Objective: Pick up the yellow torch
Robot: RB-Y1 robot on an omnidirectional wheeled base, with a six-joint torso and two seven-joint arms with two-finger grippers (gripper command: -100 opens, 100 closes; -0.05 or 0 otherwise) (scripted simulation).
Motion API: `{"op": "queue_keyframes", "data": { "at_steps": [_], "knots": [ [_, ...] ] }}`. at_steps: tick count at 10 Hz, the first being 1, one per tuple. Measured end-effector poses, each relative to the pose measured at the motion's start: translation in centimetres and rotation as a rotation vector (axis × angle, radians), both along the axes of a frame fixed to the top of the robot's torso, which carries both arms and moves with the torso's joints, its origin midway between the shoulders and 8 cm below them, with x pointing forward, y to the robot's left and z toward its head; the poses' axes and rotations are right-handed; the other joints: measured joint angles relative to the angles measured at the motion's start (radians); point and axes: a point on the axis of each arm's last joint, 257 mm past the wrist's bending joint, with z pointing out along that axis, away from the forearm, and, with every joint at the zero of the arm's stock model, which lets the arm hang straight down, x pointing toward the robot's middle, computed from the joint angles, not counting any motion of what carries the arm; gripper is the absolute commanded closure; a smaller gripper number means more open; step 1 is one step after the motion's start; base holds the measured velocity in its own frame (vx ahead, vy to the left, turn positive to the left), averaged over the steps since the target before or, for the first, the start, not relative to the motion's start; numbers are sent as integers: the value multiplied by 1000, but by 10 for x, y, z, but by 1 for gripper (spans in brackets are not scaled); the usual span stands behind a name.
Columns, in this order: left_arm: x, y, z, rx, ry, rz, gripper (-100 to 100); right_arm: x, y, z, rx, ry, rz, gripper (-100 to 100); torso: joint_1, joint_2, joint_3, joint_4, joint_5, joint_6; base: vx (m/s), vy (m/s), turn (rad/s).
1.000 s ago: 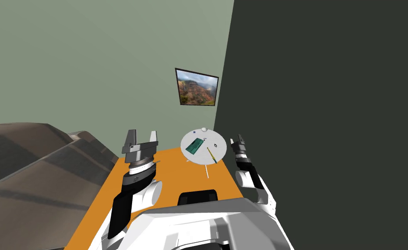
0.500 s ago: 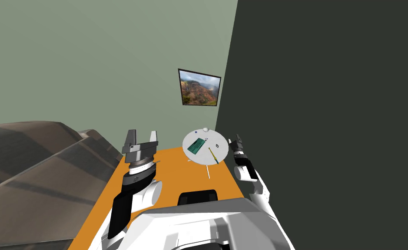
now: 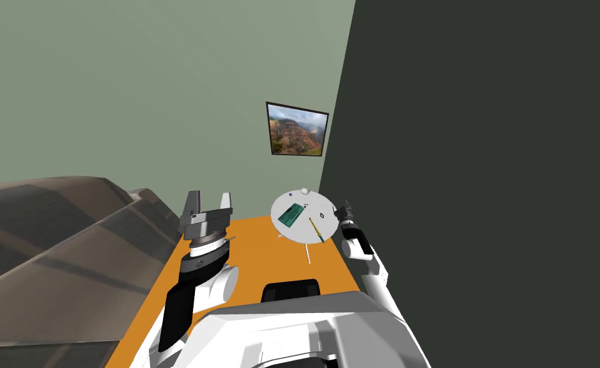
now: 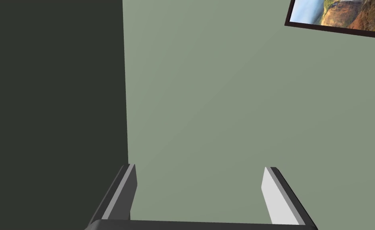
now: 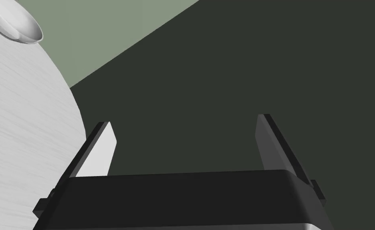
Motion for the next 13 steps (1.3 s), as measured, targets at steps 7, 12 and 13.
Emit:
{"op": "queue_keyframes", "data": {
  "at_steps": [7,12,13],
  "knots": [
    [0,0,0,0,0,0,0,35,-9,-70,255,178,24,-100,-1,0,0,0,0,0,12,11,46],
    [0,0,0,0,0,0,0,49,-4,-117,409,308,27,-100,-1,0,0,0,0,0,17,4,58],
    [0,0,0,0,0,0,0,54,-5,-128,445,337,27,-100,-1,-1,0,0,0,0,28,-13,101]
  ]
}}
